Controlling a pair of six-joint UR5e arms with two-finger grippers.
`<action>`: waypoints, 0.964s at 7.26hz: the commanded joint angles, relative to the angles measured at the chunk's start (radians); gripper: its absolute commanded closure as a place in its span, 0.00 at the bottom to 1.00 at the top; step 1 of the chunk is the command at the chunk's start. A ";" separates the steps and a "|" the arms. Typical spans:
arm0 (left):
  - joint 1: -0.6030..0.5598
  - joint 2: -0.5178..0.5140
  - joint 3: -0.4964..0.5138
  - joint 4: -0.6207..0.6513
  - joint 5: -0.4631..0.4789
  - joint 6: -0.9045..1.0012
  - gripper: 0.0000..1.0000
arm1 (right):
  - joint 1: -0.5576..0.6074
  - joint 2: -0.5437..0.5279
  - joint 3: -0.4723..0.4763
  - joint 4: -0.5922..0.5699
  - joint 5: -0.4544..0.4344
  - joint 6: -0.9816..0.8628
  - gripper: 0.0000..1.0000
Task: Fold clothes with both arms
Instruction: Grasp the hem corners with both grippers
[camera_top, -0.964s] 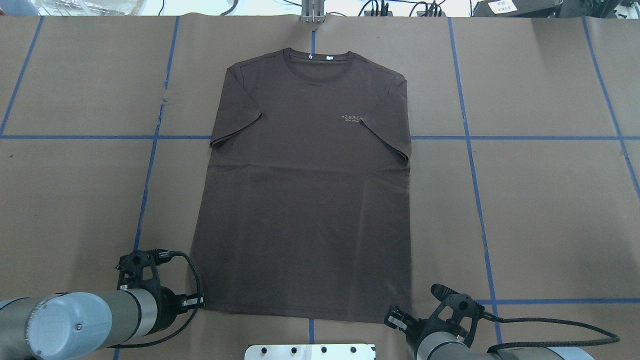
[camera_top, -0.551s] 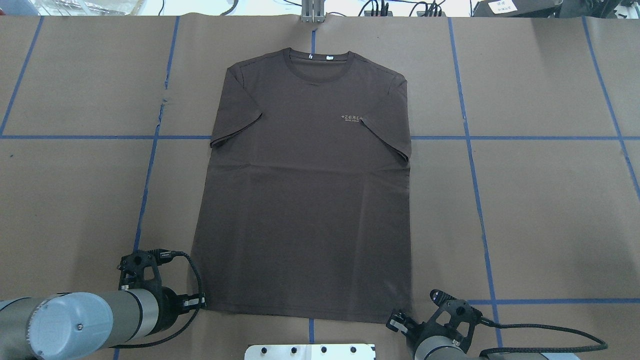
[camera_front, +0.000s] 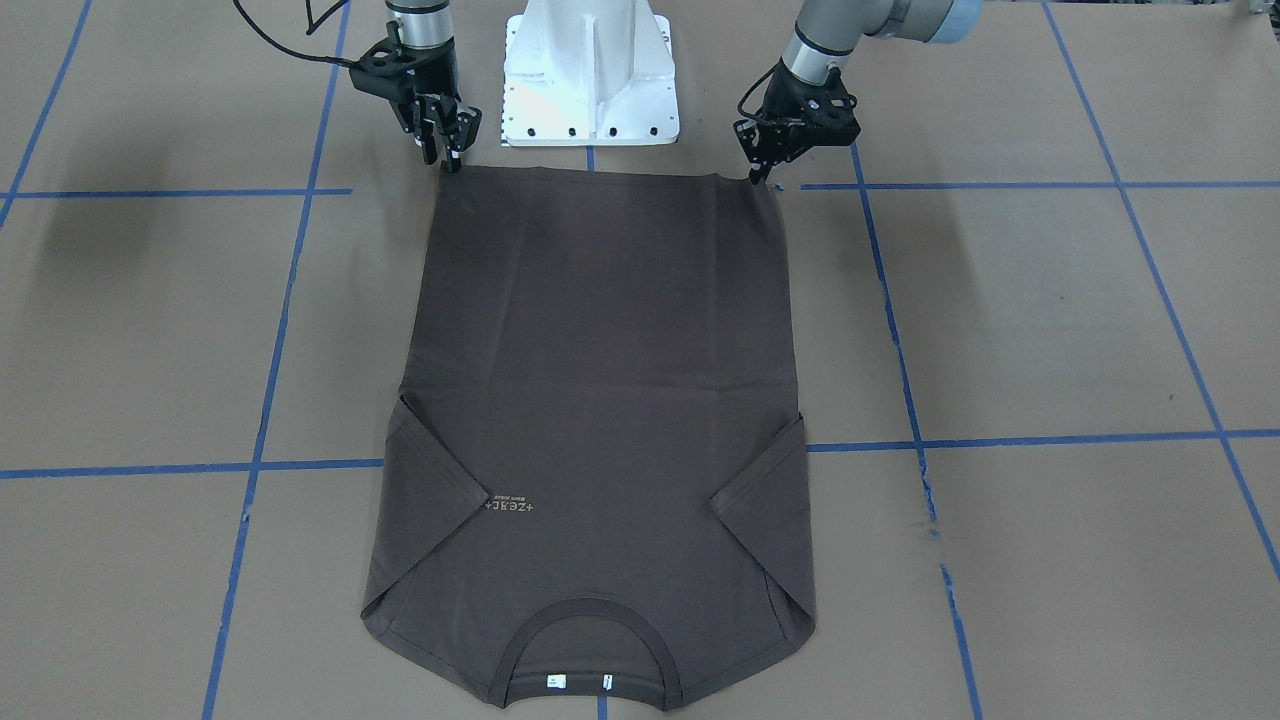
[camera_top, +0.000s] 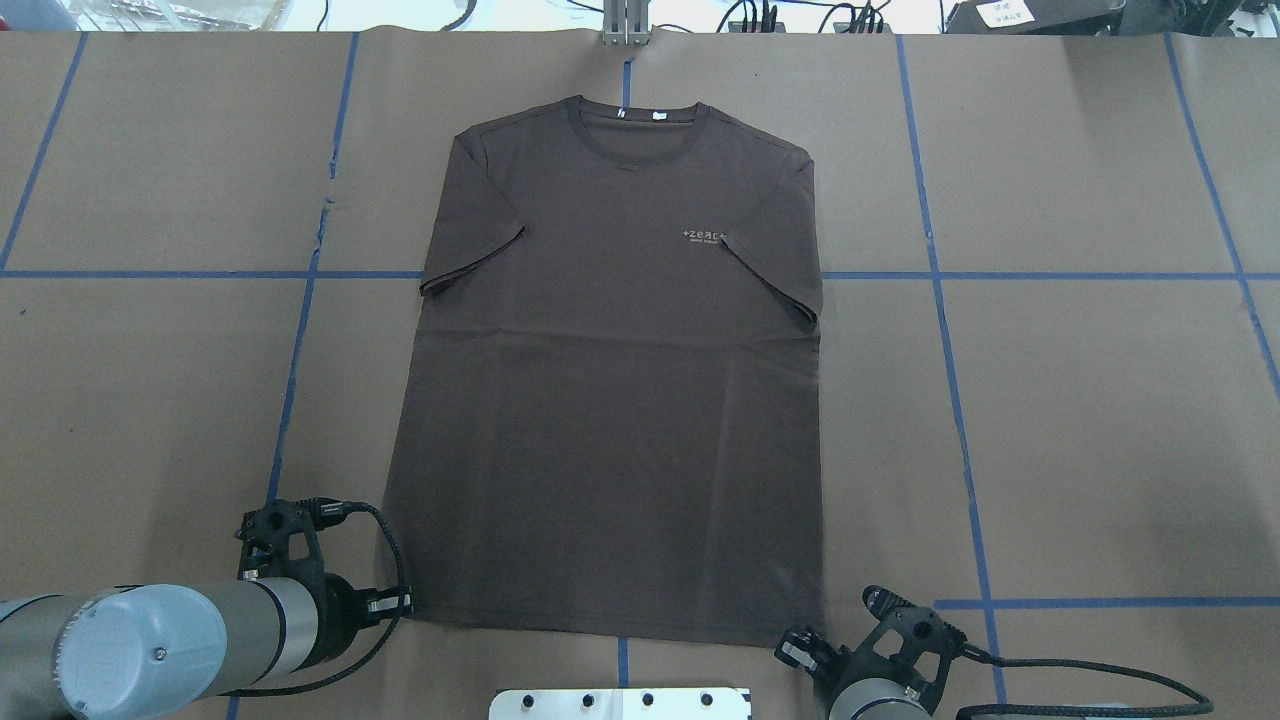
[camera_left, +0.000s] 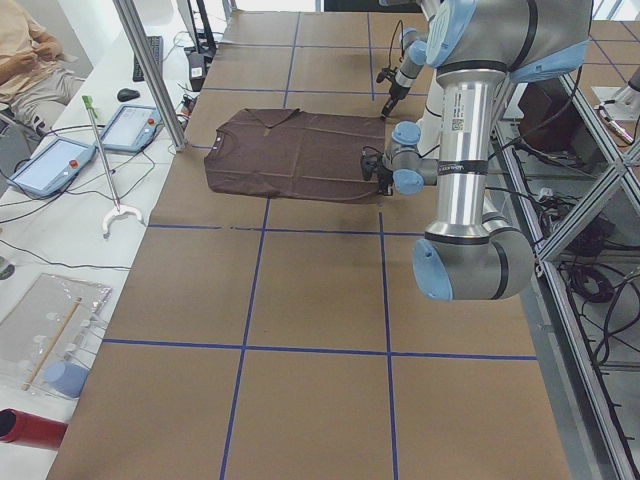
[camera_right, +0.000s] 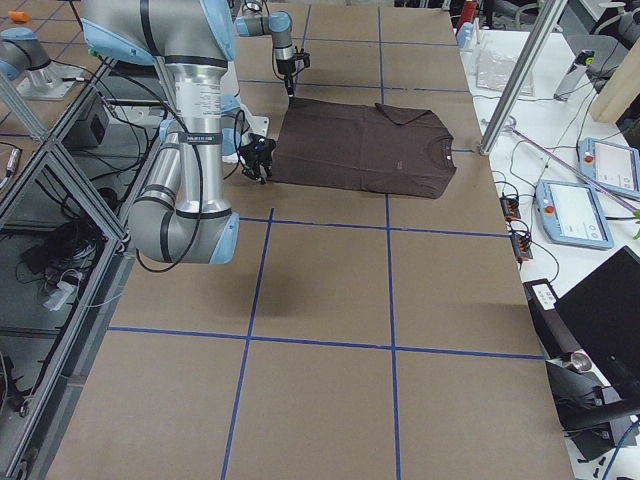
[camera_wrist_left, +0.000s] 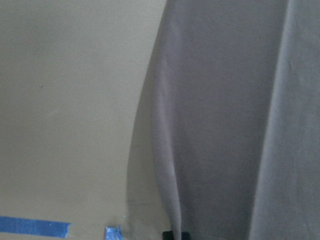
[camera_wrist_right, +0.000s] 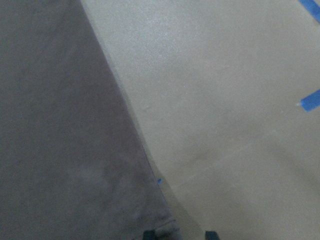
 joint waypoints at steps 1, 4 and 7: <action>0.000 0.001 -0.001 0.000 0.001 0.000 1.00 | -0.002 0.001 -0.001 0.002 -0.012 0.031 1.00; 0.000 0.000 -0.012 0.000 0.001 -0.006 1.00 | 0.012 0.001 0.008 0.002 -0.033 0.029 1.00; -0.002 -0.050 -0.378 0.381 -0.073 -0.006 1.00 | 0.026 -0.060 0.303 -0.143 -0.012 0.017 1.00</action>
